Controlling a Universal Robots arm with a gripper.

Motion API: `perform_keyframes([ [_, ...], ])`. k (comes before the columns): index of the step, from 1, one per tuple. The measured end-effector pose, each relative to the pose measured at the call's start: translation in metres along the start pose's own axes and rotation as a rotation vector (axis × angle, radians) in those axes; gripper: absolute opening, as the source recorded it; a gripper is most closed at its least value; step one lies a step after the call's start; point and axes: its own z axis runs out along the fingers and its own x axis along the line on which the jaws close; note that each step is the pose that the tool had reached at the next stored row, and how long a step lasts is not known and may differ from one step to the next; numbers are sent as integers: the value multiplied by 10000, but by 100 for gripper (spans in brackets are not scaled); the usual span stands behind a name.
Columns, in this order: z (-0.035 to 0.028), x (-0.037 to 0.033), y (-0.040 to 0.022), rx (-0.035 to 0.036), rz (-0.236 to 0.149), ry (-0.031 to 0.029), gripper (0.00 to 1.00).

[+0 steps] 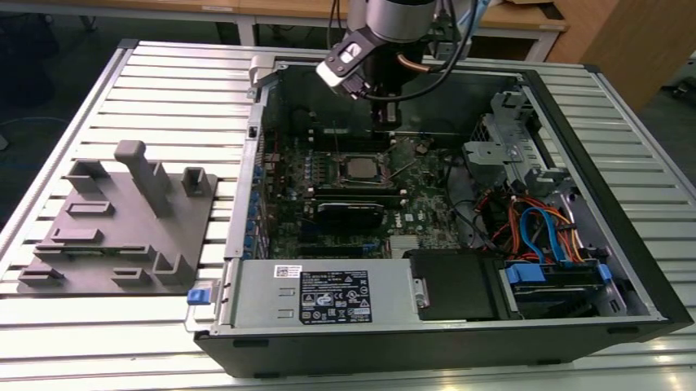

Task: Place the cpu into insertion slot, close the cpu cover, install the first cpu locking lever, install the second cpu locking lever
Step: 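Close the cpu cover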

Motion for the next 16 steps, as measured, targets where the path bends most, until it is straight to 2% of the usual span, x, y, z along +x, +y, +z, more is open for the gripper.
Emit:
perform_keyframes([
  [16, 1, 0, 49, 0, 0, 0, 11],
])
